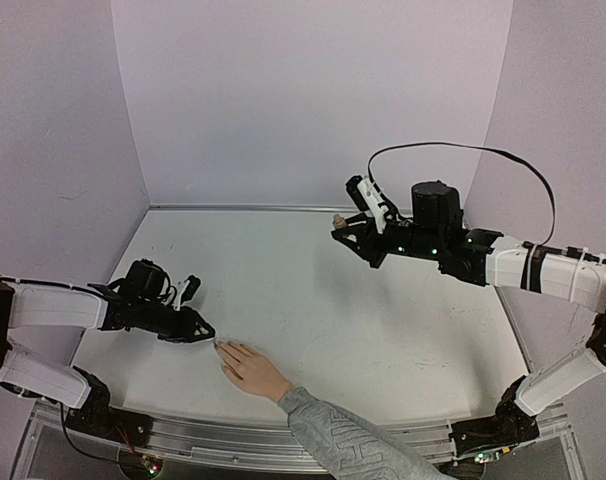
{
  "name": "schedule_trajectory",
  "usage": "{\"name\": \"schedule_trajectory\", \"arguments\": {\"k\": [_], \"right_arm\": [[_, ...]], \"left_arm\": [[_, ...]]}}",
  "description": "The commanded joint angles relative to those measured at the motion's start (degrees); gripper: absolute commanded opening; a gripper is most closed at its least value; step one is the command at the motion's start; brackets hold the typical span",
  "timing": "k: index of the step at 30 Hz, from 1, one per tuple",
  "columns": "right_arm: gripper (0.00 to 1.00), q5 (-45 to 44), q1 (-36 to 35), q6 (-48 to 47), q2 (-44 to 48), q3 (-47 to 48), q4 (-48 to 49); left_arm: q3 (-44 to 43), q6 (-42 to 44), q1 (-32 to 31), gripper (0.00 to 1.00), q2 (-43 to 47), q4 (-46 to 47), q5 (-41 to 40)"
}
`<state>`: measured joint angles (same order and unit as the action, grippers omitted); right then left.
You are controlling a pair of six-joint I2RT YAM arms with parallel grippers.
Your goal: Paint the nails
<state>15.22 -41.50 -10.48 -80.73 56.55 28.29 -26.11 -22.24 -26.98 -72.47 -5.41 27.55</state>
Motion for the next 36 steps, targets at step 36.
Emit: {"name": "schedule_trajectory", "arguments": {"k": [36], "right_arm": [[0.0, 1.21, 0.36, 0.63, -0.61, 1.58, 2.54]], "left_arm": [[-4.17, -0.16, 0.13, 0.0, -3.21, 1.78, -4.04]]}}
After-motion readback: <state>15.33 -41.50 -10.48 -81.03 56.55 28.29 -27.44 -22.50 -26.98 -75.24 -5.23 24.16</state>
